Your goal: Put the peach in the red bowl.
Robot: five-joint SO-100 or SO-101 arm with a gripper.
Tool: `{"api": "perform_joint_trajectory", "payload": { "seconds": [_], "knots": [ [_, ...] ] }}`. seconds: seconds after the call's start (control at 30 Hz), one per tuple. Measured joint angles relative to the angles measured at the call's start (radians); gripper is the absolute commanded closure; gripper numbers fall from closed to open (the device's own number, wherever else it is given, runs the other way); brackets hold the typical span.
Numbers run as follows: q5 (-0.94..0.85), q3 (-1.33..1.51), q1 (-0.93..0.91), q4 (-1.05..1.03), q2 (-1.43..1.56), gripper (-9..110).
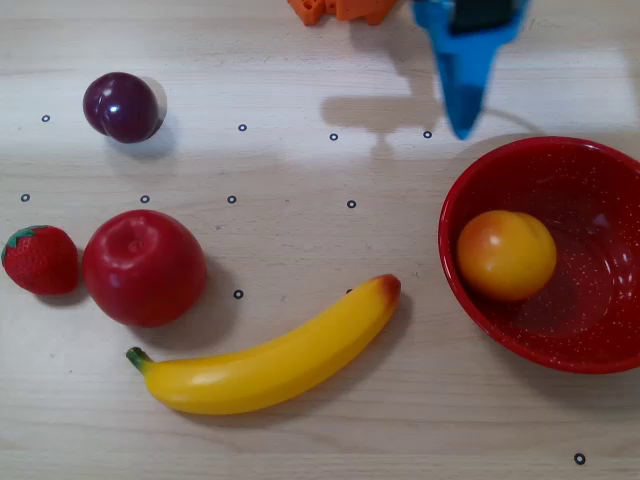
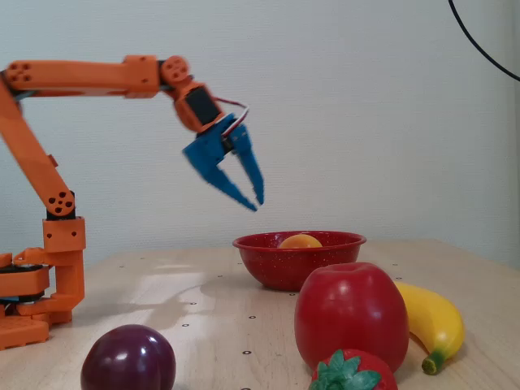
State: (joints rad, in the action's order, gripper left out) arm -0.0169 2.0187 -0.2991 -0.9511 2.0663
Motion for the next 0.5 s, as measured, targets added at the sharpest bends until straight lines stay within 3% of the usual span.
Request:
{"api": "perform_joint_trajectory", "payload": {
  "seconds": [0.5],
  "knots": [
    [0.103, 0.819, 0.245, 0.16, 0.661, 101]
  ]
}}
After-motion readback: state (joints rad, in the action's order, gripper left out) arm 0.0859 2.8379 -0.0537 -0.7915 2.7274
